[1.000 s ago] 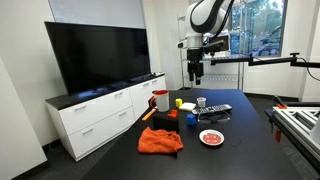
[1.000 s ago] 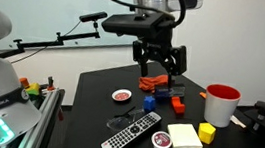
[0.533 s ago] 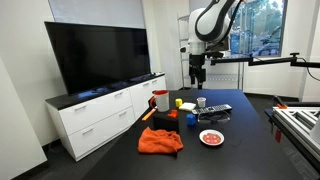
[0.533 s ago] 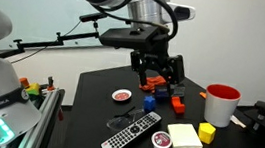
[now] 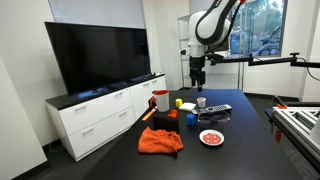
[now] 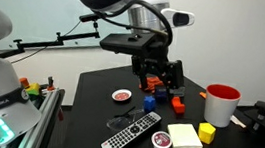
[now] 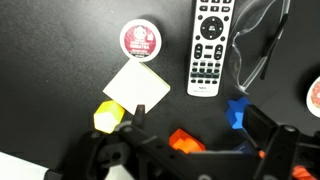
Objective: Press a button on the remote
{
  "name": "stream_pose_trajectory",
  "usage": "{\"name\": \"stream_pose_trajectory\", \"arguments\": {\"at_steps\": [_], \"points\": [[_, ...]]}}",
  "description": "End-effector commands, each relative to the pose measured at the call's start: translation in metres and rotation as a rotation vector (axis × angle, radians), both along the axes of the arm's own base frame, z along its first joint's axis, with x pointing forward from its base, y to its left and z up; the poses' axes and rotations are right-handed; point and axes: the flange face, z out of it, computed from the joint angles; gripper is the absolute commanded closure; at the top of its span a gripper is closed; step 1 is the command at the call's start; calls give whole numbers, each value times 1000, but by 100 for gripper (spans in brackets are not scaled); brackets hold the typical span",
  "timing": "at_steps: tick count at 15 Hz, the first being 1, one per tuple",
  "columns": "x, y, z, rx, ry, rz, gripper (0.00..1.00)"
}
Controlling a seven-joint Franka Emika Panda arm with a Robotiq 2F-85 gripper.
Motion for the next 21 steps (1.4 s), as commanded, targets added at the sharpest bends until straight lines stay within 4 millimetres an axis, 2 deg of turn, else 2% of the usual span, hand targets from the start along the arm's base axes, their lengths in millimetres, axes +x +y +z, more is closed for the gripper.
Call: {"name": "stream_pose_trajectory", "arguments": {"at_steps": [1, 7, 8, 9, 10, 17, 19, 21], "points": [[-2, -6, -8, -49, -20, -57, 0], [-17, -2, -36, -42, 41, -112, 0], [-18, 0, -37, -35, 45, -117, 25], [-19, 2, -38, -31, 51, -120, 28], [-20, 3, -39, -30, 51, -119, 35], [-23, 9, -42, -13, 53, -109, 91], [-23, 10, -43, -10, 53, -109, 100], [-24, 12, -45, -2, 49, -103, 100]]}}
